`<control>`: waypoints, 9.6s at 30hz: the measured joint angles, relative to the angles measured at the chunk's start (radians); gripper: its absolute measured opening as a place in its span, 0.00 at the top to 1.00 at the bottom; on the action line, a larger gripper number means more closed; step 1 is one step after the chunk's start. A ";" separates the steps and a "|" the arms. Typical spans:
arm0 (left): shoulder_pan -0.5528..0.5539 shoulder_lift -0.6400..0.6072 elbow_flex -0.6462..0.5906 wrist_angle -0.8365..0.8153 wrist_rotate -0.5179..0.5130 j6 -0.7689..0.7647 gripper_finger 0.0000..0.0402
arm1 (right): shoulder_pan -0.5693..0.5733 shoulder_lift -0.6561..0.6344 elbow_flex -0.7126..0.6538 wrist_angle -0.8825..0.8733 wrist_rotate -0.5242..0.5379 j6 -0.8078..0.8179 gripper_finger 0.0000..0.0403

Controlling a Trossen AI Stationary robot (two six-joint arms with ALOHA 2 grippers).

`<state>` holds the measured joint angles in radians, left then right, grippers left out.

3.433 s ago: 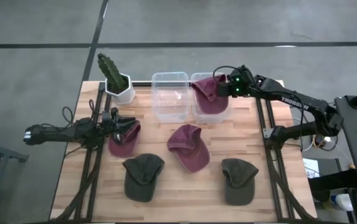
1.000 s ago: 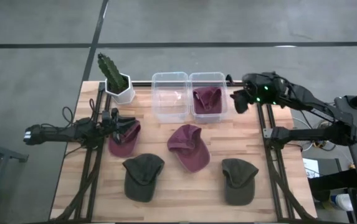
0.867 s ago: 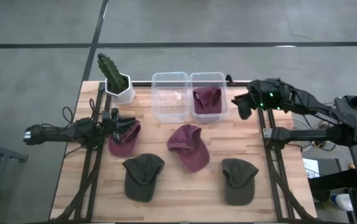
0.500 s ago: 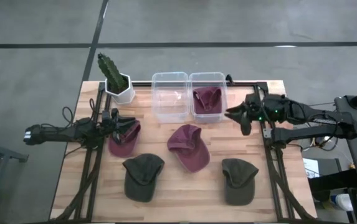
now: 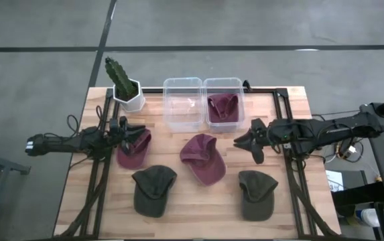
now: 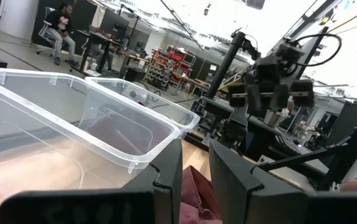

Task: Pick & Place hat
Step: Put the right red cap into the right transparent bin, then put the red cap into the right transparent bin

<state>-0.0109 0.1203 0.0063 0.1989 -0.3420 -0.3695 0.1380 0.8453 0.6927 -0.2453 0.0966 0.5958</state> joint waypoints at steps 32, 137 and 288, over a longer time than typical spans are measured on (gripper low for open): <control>0.000 0.002 0.000 -0.090 0.000 -0.027 0.82 | 0.156 0.367 0.007 0.039 -0.052 0.218 0.82; 0.000 0.007 0.000 -0.130 0.000 -0.065 0.82 | 0.031 0.774 0.105 0.112 -0.036 0.375 0.96; 0.000 0.008 0.000 -0.130 0.003 -0.130 0.82 | -0.470 0.424 0.513 -0.676 0.156 0.190 0.76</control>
<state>-0.0109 0.1287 0.0063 0.0689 -0.3386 -0.4993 -0.3320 1.2697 1.2056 -0.9215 0.2526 0.7854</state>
